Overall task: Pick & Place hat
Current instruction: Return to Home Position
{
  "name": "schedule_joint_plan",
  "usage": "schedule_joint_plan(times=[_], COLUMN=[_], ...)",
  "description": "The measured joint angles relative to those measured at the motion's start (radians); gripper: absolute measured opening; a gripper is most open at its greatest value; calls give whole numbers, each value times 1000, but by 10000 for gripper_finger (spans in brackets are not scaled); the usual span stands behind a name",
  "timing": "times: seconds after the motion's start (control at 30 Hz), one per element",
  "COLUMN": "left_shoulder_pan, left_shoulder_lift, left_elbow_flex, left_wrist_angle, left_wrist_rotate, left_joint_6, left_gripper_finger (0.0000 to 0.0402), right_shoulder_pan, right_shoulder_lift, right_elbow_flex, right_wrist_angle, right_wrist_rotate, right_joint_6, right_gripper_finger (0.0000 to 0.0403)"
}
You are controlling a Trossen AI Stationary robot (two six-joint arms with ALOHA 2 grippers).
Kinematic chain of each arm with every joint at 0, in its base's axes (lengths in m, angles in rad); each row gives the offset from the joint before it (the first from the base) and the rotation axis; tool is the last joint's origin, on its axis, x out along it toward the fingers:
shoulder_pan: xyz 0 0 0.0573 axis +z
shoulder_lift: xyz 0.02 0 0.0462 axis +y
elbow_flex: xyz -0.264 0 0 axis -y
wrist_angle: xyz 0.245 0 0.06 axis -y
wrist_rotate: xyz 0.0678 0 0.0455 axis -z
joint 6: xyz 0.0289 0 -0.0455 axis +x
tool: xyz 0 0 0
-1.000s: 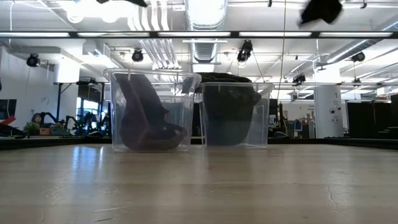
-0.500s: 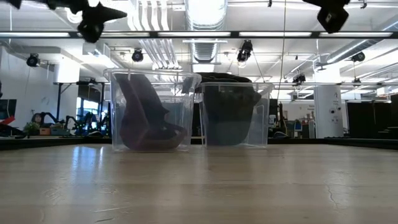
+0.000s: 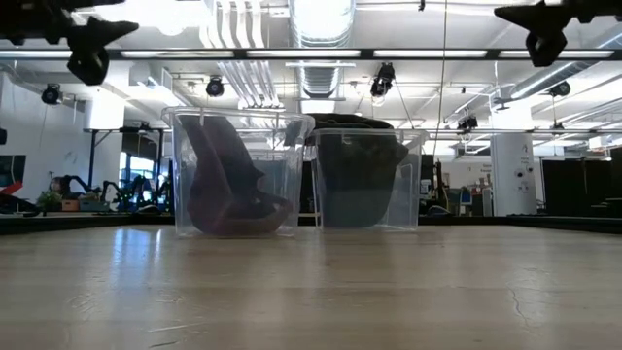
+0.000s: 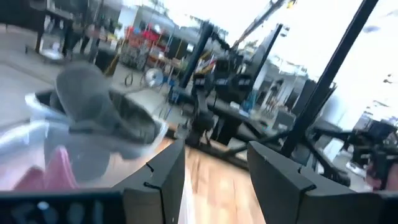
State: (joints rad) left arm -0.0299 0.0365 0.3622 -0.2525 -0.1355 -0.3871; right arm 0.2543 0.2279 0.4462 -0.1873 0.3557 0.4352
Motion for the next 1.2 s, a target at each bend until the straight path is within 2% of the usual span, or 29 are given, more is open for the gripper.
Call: schedule_joint_plan(times=[0.07,0.27,0.43,0.57,0.8,0.97,1.07,1.2], left_shoulder_pan=[0,0,0,0,0,0,0,0], left_shoulder_lift=[-35,-11,2,3,3,-16,-33,-34], left_elbow_flex=[-7,-22,-24,-24,-24,-29,-31,-59], left_wrist_angle=[21,-4,-18,-18,-18,-19,-54,-66], left_wrist_rotate=[-24,-120,-124,-120,-120,-119,-111,-100], left_joint_6=[12,1,-126,-195,-198,-196,-122,113], left_gripper_finger=[167,167,167,167,167,167,167,167], right_shoulder_pan=[0,1,1,1,1,1,1,1], right_shoulder_lift=[-42,-131,-176,-177,-158,-107,-87,-75], right_elbow_flex=[-23,-123,-211,-274,-384,-365,-356,-357], right_wrist_angle=[4,81,88,88,88,94,93,92], right_wrist_rotate=[32,40,40,39,37,35,36,37], right_joint_6=[-11,-24,-42,-46,-45,-49,-50,-50], right_gripper_finger=[185,185,185,185,185,185,185,185])
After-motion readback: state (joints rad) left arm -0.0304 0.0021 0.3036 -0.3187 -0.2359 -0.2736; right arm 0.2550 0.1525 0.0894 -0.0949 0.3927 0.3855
